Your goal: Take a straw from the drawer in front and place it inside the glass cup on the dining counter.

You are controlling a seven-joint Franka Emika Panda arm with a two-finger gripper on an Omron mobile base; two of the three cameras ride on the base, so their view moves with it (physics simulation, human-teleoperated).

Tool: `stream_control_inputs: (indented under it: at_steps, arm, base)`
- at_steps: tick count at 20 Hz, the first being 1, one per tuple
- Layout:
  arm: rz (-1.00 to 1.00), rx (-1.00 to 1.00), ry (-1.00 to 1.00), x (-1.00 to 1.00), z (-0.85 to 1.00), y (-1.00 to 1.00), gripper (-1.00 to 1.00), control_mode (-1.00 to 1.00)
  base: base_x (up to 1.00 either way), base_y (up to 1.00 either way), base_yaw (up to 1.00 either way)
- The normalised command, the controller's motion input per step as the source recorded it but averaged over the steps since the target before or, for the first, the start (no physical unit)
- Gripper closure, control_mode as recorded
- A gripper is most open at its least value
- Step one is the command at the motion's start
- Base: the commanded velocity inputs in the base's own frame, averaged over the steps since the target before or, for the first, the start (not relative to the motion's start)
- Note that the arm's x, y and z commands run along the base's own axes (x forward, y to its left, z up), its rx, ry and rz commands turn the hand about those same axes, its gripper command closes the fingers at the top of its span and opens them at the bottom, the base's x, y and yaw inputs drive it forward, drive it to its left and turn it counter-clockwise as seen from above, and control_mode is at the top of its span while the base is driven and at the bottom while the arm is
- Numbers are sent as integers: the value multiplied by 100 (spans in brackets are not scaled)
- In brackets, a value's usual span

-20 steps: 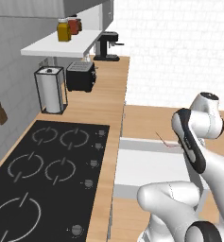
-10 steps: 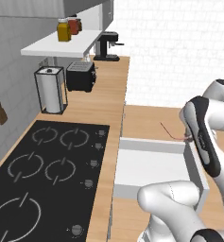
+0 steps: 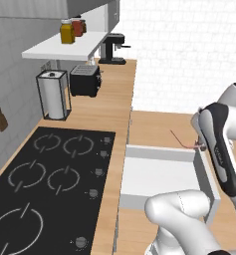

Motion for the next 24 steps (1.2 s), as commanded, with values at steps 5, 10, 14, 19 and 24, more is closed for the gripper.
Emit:
stream_control_inputs:
  at_steps: [5,10,14,19,24]
  arm:
    - [0,0,-3,-25,7,17,100,-100]
    - [0,0,4,2,0,6,100,-100]
    - [0,-1,-5,-22,7,1,100,-100]
    - [0,0,0,0,0,0,100,100]
    - [0,0,0,0,0,0,100,100]
  base:
    - [0,0,0]
    - [0,0,0]
    - [0,0,0]
    - [-55,1,-7]
    - [-59,-1,-18]
